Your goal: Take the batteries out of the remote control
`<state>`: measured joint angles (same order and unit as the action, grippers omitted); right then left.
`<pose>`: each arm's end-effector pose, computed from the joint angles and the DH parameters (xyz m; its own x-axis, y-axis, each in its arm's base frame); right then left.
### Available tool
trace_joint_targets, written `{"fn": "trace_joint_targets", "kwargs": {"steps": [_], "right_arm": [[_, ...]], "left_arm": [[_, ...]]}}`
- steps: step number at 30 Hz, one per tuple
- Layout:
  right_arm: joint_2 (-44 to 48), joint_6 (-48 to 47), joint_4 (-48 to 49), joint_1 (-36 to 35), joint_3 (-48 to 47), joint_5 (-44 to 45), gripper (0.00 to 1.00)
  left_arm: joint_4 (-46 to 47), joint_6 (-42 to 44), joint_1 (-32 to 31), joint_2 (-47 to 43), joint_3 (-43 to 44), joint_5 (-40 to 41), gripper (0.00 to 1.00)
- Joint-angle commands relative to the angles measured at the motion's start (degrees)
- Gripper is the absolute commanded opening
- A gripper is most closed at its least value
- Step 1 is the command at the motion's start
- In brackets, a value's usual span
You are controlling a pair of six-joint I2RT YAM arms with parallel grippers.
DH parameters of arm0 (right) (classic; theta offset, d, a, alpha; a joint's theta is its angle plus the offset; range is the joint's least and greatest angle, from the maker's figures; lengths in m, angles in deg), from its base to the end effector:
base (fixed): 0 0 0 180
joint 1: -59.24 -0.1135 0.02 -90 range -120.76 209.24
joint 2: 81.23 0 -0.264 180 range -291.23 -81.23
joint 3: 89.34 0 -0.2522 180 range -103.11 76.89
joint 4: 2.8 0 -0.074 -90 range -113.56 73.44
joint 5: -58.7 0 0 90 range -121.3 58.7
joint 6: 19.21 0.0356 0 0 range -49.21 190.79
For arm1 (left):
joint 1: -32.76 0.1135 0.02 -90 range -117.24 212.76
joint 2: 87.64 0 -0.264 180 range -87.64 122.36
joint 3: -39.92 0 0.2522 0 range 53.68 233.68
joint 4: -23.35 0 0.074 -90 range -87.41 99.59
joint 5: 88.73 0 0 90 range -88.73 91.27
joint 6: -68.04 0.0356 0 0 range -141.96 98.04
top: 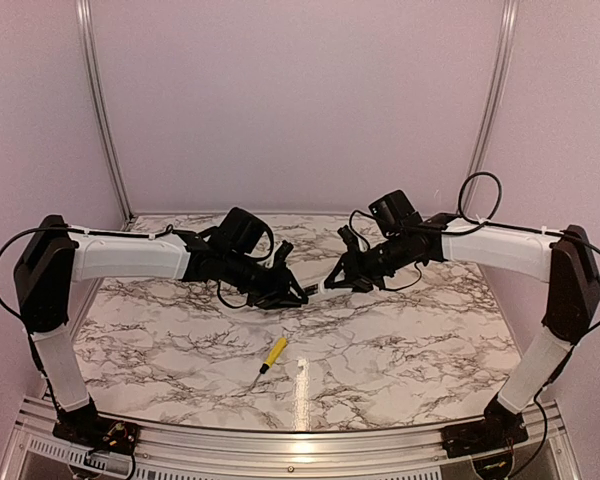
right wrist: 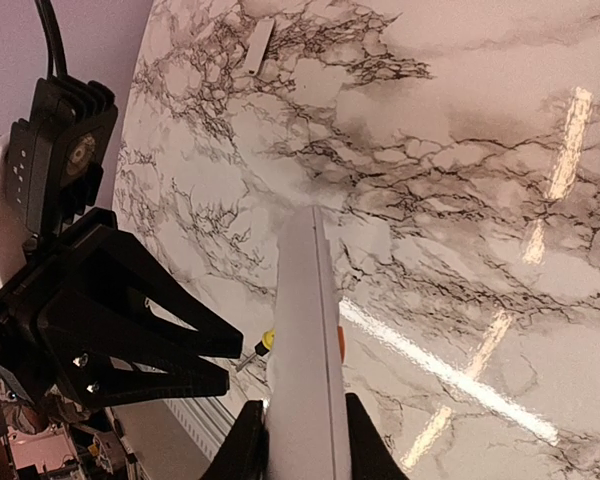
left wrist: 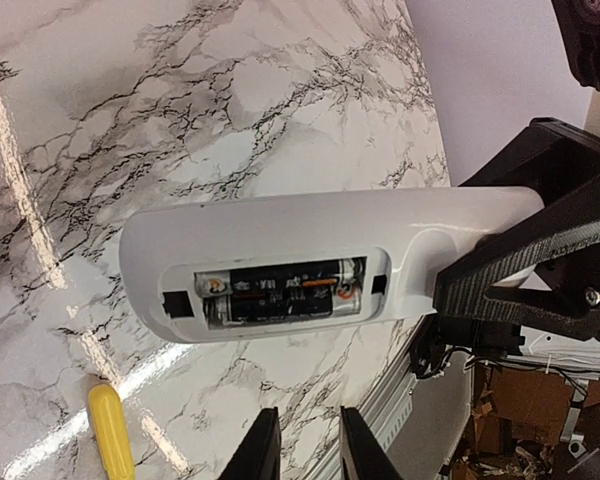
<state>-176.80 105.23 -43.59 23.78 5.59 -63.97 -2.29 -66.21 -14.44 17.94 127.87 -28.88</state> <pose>0.2810 0.2237 0.2492 -0.9559 -0.0963 -0.2775 -0.2701 0.6600 0.7011 0.2638 -0.3112 0.2196 -0.9497 0.1375 -0.2813 0.3075 0.5796 -0.7547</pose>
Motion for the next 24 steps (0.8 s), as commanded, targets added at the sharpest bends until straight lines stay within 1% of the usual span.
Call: {"fn": "trace_joint_targets", "kwargs": {"steps": [1,3,6,8,15,20,24], "right_arm": [[-0.7,-0.4,0.7,-0.1,-0.2,0.1,0.00],[-0.6,-0.6,0.5,-0.2,-0.3,0.1,0.00],[-0.4,-1.1,-0.1,-0.1,-0.5,0.2,0.00],[-0.2,-1.6,-0.4,-0.2,-0.5,0.3,0.00],[1.2,-4.1,-0.5,-0.1,0.6,-1.7,0.00],[1.6,-6.6,-1.5,-0.2,0.7,-3.0,0.00],[2.1,-7.4,-2.2,-0.2,1.2,-3.0,0.00]], "left_arm": [[0.2,1.5,-0.2,0.0,1.0,0.4,0.22],[-0.5,2.0,-0.1,-0.8,1.0,1.1,0.23],[-1.7,3.1,-0.1,-2.3,0.7,2.2,0.29],[-2.6,4.1,-0.1,-3.6,-0.1,3.1,0.38],[-5.6,7.5,-0.1,-9.2,-3.7,8.1,0.63],[-6.4,9.4,-0.2,-12.6,-6.2,10.2,0.79],[-10.6,12.5,-0.2,-14.7,-6.9,14.7,0.87]]}}
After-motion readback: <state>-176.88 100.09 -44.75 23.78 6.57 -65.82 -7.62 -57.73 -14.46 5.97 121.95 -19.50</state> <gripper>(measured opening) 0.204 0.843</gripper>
